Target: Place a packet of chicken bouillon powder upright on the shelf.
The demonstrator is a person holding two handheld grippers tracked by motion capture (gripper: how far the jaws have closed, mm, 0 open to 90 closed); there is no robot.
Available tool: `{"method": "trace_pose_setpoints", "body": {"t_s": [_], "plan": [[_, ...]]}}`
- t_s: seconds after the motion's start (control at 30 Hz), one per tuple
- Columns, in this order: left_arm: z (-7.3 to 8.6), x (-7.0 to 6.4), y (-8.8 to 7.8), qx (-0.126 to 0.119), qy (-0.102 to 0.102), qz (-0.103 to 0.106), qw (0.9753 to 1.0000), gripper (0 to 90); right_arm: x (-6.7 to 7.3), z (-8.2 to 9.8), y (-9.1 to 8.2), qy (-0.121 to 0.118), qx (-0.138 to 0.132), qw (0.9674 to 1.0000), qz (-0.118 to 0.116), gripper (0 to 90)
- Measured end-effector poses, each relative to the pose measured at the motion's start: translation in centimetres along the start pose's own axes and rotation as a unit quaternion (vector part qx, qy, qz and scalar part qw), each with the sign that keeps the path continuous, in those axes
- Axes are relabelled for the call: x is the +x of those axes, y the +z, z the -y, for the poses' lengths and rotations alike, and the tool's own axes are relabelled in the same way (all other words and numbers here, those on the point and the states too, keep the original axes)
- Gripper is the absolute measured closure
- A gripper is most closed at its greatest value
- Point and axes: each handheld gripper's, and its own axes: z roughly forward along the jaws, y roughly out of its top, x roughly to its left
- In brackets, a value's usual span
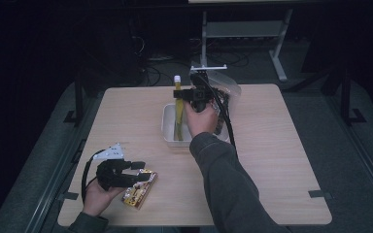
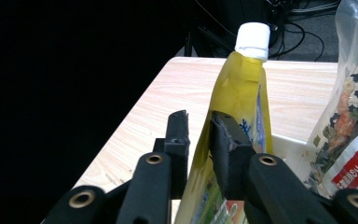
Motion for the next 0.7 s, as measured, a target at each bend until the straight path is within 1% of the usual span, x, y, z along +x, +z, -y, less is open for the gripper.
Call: {"method": "trace_pose_setpoints", "body": {"t_s": [0.1, 0.17, 0.3, 0.43, 0.47, 0.5, 0.53, 0.6, 0.7], "plan": [[-0.01, -0.02, 0.04, 0.001, 0.001, 0.0, 1.0, 44.7, 0.06, -0.07, -0.22, 0.001, -0.005, 1.0, -0.006, 72.4], [-0.01, -0.02, 0.07, 0.002, 0.001, 0.001, 1.0, 44.7, 0.1, -0.12, -0.29, 0.001, -0.006, 1.0, -0.007, 72.1], [-0.01, -0.01, 0.07, 0.002, 0.002, 0.001, 1.0, 44.7, 0.1, -0.26, -0.41, 0.004, -0.008, 0.9999, -0.01, 73.7], [0.0, 0.0, 0.1, 0.002, 0.001, 0.001, 1.0, 44.7, 0.14, -0.33, -0.38, 0.004, -0.004, 0.9999, -0.009, 80.1], [-0.01, -0.01, 0.1, 0.003, 0.001, 0.001, 1.0, 44.7, 0.13, -0.32, -0.36, 0.005, -0.004, 0.9999, -0.009, 82.5], [-0.01, -0.02, 0.11, 0.002, 0.001, 0.001, 1.0, 44.7, 0.13, -0.27, -0.28, 0.005, -0.001, 1.0, -0.005, 87.7], [-0.02, -0.03, 0.09, 0.002, 0.001, 0.001, 1.0, 44.7, 0.14, -0.21, -0.22, 0.003, -0.001, 1.0, -0.001, 88.4], [-0.02, -0.03, 0.08, 0.001, 0.001, 0.001, 1.0, 44.7, 0.08, 0.03, 0.0, 0.006, 0.002, 1.0, -0.005, 88.7], [-0.03, -0.03, 0.06, 0.003, 0.002, 0.001, 1.0, 44.8, 0.1, 0.39, 0.34, 0.003, 0.007, 1.0, -0.001, 88.9]]}}
